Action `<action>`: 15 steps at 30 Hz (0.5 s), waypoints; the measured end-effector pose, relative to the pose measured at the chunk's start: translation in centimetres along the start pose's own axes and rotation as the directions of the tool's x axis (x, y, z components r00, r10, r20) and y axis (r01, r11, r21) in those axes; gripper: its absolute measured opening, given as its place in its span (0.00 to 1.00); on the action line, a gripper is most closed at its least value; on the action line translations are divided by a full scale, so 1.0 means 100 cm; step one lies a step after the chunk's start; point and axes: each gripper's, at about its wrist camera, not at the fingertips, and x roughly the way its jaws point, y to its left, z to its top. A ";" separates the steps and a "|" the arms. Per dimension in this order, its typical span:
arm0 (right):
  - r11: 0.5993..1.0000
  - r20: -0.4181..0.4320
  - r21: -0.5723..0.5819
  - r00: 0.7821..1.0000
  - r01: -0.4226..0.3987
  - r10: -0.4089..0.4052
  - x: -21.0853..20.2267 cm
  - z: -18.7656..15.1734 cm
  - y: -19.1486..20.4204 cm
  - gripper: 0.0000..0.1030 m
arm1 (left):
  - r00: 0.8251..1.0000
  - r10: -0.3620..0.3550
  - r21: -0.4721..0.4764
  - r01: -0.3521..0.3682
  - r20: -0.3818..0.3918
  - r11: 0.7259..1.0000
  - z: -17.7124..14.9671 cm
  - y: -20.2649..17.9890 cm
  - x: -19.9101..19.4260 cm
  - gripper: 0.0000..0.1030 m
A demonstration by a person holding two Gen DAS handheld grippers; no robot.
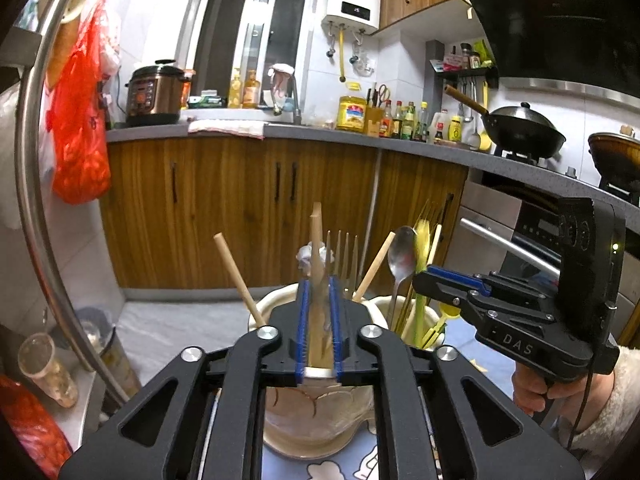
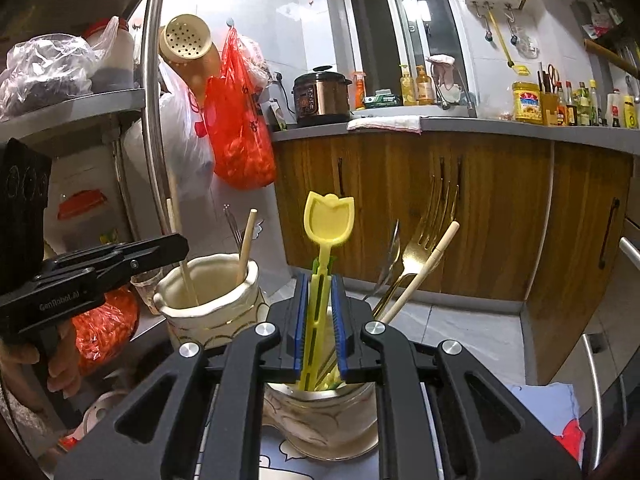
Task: Organize utensils
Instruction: 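Open both tools, dropping the chopstick and yellow utensil into the holder pots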
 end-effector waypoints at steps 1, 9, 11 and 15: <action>1.000 -0.004 0.006 1.000 -0.001 0.001 0.000 0.000 -0.001 0.23 | 1.000 0.001 -0.001 -0.001 0.002 1.000 0.000 0.000 0.000 0.15; 1.000 -0.003 0.022 1.000 0.015 -0.015 -0.013 0.005 -0.002 0.33 | 1.000 0.025 0.031 -0.025 -0.005 0.999 0.007 -0.009 -0.006 0.18; 0.999 -0.010 0.031 1.000 0.025 -0.024 -0.023 0.010 0.000 0.33 | 0.999 0.030 0.040 -0.030 -0.012 0.999 0.012 -0.012 -0.013 0.18; 0.997 -0.053 0.070 0.998 0.041 -0.037 -0.043 0.013 0.004 0.33 | 0.998 0.038 0.029 -0.037 -0.045 0.999 0.017 -0.020 -0.028 0.18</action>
